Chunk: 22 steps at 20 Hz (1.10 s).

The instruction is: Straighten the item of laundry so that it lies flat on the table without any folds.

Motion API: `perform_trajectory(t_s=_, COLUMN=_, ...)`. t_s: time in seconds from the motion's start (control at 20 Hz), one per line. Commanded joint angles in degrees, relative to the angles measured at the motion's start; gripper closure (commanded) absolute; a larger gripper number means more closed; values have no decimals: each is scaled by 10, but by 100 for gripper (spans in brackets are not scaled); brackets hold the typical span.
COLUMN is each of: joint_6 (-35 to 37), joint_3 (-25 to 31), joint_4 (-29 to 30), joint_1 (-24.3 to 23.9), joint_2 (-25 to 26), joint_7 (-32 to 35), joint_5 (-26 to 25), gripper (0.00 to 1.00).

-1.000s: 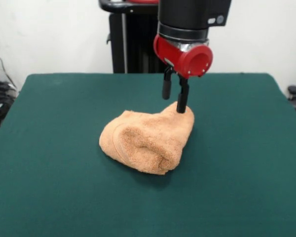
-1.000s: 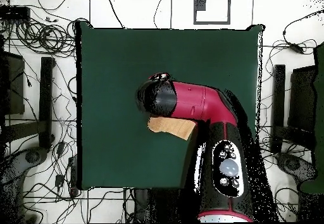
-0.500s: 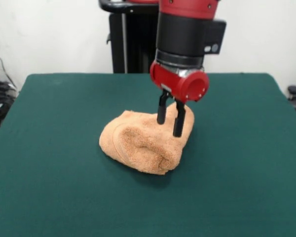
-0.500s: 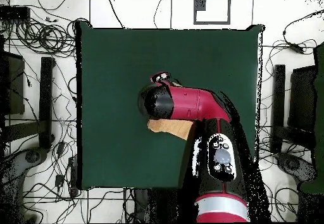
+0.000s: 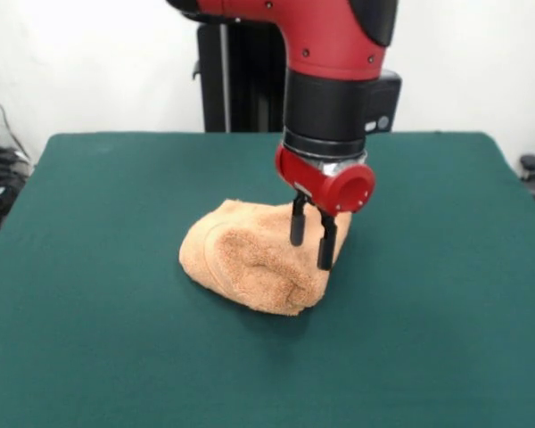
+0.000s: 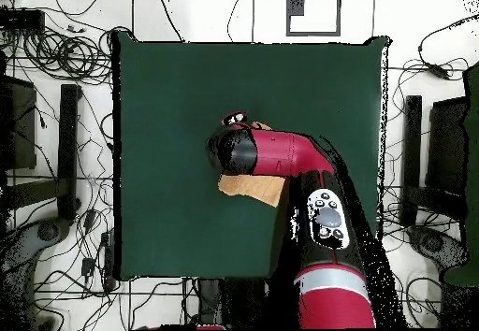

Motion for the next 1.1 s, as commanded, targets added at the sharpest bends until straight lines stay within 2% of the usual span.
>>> perform_trajectory(t_s=0.05, joint_6=59, joint_3=90, joint_4=0, joint_1=-5, joint_2=21, joint_7=-119, joint_5=-39, gripper=0)
perform_trajectory(t_s=0.5, joint_6=65, joint_3=80, joint_4=-3, joint_1=7, joint_2=16, joint_7=-96, joint_5=-59, gripper=0)
perform_trajectory(t_s=1.1, joint_6=100, joint_3=91, joint_4=-17, joint_1=1, joint_2=18, joint_7=-118, joint_5=-84, gripper=0)
